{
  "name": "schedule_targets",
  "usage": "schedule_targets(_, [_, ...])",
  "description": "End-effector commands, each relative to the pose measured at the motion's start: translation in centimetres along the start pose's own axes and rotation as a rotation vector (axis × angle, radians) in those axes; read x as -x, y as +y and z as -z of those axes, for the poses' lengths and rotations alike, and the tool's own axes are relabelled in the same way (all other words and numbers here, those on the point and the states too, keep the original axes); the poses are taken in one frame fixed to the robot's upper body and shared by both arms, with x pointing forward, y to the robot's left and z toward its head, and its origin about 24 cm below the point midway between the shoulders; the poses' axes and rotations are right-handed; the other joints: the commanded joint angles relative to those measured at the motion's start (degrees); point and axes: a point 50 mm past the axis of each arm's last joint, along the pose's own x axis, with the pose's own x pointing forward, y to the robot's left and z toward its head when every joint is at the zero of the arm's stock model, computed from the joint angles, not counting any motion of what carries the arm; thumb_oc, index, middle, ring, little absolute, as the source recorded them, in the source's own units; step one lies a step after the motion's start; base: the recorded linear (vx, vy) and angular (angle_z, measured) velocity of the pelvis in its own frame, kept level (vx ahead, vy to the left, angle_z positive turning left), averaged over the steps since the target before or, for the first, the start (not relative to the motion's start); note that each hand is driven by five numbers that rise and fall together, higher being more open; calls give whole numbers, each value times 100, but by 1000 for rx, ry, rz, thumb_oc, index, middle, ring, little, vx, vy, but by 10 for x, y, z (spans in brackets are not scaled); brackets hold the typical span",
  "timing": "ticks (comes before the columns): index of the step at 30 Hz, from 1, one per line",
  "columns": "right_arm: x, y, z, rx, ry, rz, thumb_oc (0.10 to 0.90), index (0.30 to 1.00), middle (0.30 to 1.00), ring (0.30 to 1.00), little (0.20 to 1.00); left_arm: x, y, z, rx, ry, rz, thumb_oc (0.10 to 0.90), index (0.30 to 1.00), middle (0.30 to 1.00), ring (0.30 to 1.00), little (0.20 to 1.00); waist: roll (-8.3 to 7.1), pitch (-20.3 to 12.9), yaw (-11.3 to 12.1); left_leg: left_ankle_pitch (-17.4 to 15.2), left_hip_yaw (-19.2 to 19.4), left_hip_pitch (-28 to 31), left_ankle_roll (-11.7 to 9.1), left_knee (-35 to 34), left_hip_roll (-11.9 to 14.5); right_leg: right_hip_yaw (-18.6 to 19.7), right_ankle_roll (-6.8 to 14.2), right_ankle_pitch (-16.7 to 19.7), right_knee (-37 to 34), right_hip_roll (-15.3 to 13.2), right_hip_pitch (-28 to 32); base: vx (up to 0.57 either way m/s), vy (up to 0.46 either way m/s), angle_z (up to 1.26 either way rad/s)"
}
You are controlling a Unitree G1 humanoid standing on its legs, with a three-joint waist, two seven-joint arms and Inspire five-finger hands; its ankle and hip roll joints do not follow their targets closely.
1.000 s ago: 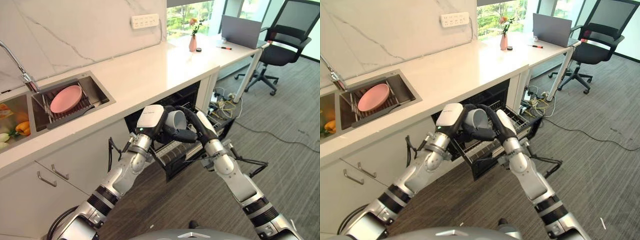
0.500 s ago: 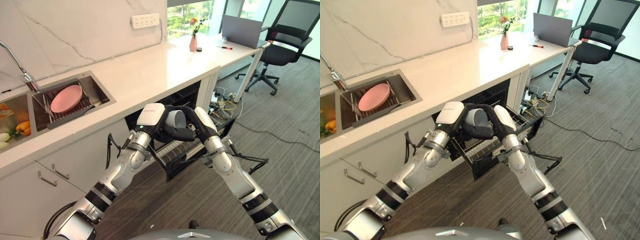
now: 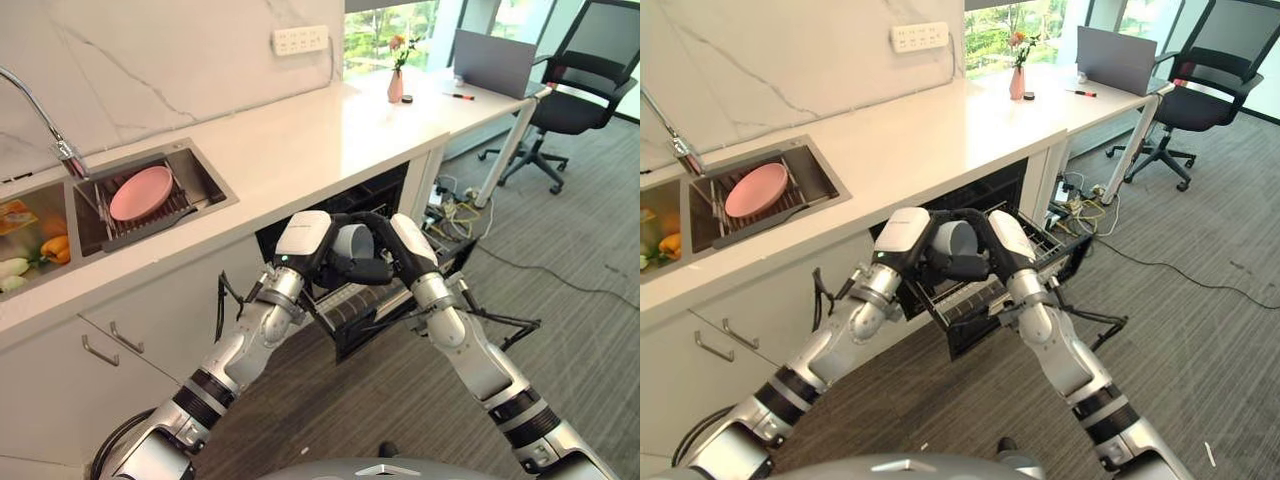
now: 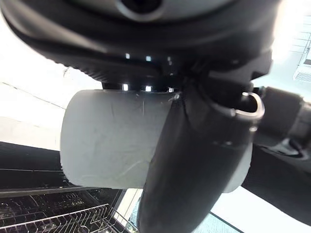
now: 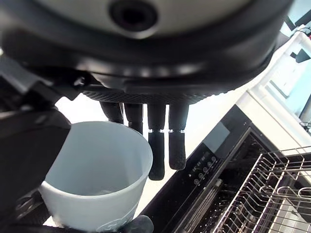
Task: Place the dishes in the dishwasher.
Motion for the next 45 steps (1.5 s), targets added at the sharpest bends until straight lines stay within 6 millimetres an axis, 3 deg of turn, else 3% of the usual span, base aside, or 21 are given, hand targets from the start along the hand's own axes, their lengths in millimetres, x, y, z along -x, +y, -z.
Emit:
schedule_targets(1, [-20,-53,-42,-219,-193,372,400,300,300,300,300,-13,30,-13,33,-71,-231,800,900,900,900,900,-123,-184,91,-344,66,15,-18,67,-165,15,362,-670,267,-210,138,0,0,0])
schedule_targets(13, [-4,-65,-11,-325,-62,480,400,300,300,300,300,11,42,21,150,132,-363,800,900,900,900,900,-118,-208,141,-329,46,15,-40,67,-160,-35,354,-678,217,-194,194,0,0,0])
schedule_targets(26, [15,-78,16,-417,46,634,400,300,300,300,300,27,44,34,262,229,-447,800,900,900,900,900,-122,-216,134,-359,3,-12,-62,67,-148,-103,357,-697,164,-190,234,7,-6,3])
schedule_targets(45, [29,-83,30,-601,85,761,400,300,300,300,300,41,47,51,335,338,-533,800,900,900,900,900,-110,-220,133,-379,16,-6,-61,67,-168,-118,358,-683,153,-200,239,2,0,0])
